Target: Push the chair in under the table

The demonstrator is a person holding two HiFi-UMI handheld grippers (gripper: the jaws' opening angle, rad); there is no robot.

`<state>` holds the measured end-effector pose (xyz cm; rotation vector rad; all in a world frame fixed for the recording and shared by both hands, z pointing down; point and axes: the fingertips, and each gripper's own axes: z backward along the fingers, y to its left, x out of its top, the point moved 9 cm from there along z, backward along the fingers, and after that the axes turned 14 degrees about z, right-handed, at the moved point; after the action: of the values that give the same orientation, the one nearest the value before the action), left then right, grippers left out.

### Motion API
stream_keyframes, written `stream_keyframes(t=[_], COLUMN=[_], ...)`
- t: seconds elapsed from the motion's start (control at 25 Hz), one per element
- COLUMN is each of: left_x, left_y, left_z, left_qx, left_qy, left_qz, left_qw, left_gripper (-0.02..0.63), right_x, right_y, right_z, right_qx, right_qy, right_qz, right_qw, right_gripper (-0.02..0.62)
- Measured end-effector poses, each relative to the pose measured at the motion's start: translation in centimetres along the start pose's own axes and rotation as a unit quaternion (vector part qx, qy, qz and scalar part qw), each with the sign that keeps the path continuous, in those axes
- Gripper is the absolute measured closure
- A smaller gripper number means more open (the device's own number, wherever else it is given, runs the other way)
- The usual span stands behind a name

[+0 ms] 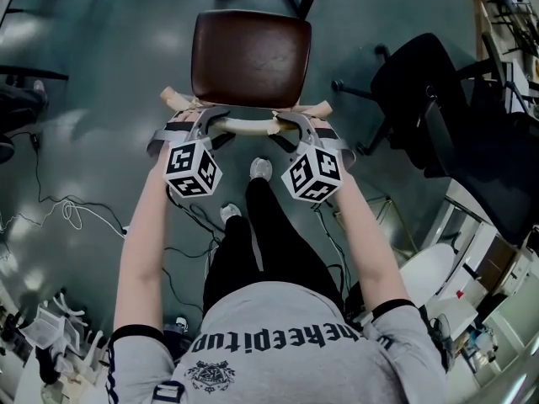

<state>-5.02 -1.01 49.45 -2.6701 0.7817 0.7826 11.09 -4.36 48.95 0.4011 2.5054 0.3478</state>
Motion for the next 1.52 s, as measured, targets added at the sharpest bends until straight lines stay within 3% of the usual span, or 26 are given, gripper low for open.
stream_keyframes(t=[0.88,1.52], left_x=[0.0,1.6], left_y=[1.8,10.0], left_z=[-0.1,-2.0], left_qx=[-0.010,-0.016], left_qy=[0.005,-0.008], left_qz=[-0.029,-0.057], left_qw=[0.9995,0.9982], left_gripper=[0.402,0.400], right_x=[0.2,-0.1], right_y=[-1.3,-8.5], right_z=[-0.7,-3.3], right_qx=[-0.011,-0.043], right_qy=[-0.001,0.031], right_qz=[-0.011,-0.048], right_qw=[1.000,0.997], right_gripper=[0.410,0.399])
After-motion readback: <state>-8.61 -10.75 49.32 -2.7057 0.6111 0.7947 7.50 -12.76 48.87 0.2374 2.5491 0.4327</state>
